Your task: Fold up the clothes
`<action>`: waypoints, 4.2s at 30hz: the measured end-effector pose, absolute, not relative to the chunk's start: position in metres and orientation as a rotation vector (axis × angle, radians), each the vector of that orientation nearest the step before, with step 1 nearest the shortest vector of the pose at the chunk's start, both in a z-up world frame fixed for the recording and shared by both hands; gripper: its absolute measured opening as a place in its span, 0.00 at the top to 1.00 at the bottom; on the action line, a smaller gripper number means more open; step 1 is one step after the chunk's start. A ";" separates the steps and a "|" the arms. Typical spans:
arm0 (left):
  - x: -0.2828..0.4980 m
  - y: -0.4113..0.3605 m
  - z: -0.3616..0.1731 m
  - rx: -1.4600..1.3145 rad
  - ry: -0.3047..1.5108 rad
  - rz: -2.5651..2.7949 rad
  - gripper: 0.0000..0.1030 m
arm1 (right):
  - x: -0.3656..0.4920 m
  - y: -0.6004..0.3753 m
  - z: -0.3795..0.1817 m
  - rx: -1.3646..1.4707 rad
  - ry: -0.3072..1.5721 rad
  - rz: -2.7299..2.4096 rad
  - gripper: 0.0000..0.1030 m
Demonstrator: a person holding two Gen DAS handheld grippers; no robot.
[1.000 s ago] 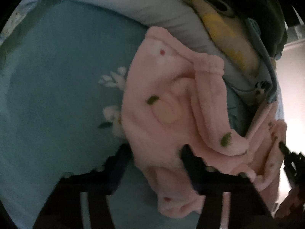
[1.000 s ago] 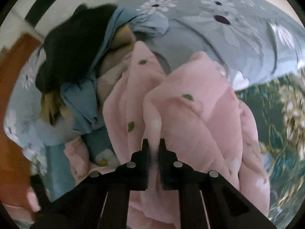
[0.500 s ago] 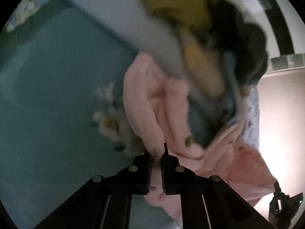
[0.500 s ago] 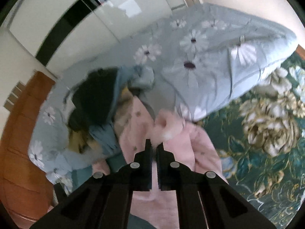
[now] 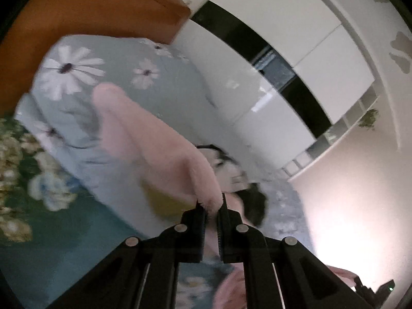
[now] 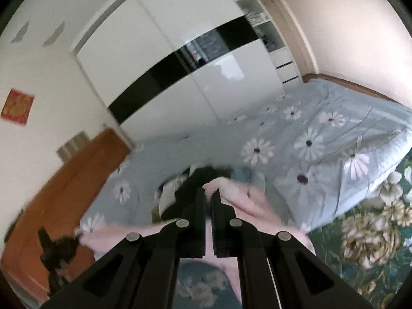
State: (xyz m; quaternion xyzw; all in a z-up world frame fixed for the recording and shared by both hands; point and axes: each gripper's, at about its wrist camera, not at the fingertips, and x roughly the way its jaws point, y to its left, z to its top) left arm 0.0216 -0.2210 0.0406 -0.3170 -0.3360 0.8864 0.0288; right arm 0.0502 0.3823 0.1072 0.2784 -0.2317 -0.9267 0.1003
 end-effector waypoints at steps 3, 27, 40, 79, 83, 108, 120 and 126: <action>0.051 -0.247 -0.037 -1.262 -1.018 2.772 0.92 | 0.071 0.361 0.020 1.138 -0.659 -2.633 0.97; 0.169 -0.292 -0.222 -1.893 -1.246 2.777 0.66 | 0.077 0.413 -0.133 1.629 -0.838 -2.525 0.63; 0.177 -0.304 -0.156 -1.664 -1.302 2.902 0.45 | -0.013 0.437 -0.181 1.681 -1.131 -2.414 0.96; 0.055 -0.108 -0.184 -1.696 -0.845 2.502 0.40 | 0.238 0.604 -0.116 1.730 -1.062 -2.949 0.41; 0.012 -0.033 -0.186 -1.665 -0.647 2.428 0.39 | 0.185 0.595 -0.140 1.594 -1.249 -2.765 0.35; -0.144 0.150 -0.229 -1.626 -0.512 2.110 0.93 | 0.097 0.585 -0.205 1.578 -1.344 -2.590 0.00; -0.079 0.048 -0.028 -0.943 -0.574 2.387 0.96 | 0.110 0.571 -0.163 1.533 -1.287 -2.644 0.00; -0.026 -0.120 -0.028 -0.917 -0.553 2.796 0.96 | 0.099 0.556 -0.162 1.547 -1.206 -2.640 0.00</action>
